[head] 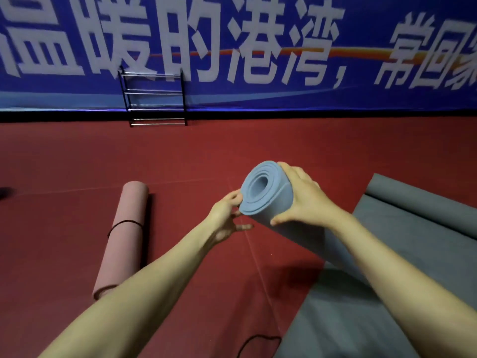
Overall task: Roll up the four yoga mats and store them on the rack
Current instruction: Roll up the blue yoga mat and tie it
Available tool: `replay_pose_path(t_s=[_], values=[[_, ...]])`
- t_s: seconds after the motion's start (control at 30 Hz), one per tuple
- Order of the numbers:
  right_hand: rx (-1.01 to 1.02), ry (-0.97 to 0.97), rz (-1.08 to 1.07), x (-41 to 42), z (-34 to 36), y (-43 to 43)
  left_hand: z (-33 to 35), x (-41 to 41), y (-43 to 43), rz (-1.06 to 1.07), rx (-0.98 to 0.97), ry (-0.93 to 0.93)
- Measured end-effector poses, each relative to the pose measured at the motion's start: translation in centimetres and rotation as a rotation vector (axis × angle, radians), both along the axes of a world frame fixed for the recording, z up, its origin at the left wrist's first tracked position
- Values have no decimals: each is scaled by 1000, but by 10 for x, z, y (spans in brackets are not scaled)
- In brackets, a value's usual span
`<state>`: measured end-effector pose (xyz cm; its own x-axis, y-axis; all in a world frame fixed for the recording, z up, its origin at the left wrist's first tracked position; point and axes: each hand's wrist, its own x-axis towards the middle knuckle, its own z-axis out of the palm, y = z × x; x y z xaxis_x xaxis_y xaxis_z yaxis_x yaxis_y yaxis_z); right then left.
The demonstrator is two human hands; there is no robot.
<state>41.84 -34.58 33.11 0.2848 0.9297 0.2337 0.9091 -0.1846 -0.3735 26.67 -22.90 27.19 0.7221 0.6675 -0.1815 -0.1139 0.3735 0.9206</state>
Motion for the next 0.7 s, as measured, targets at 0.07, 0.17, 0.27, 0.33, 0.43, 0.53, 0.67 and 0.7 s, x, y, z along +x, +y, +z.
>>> replay_pose_path(t_s=[0.07, 0.17, 0.27, 0.33, 0.43, 0.53, 0.67, 0.7], values=[[-120, -96, 16, 13, -36, -7, -39, 10, 4, -135, -20, 169], [-274, -132, 41, 29, -102, -13, -101, 31, -2, -225, -92, 346], [-366, -105, 81, 32, -172, -15, -164, 39, -11, -207, -242, 413], [-411, -102, 140, 25, -210, -8, -206, 35, -8, -186, -295, 458], [-489, -58, 165, 20, -255, 7, -257, 28, -2, -185, -370, 484], [-571, -39, 181, 23, -289, 25, -299, 28, 7, -158, -401, 478], [-605, -85, 181, 20, -332, 41, -346, 23, 19, -73, -438, 524], [-605, -86, 179, 20, -344, 42, -359, 20, 19, -51, -427, 557]])
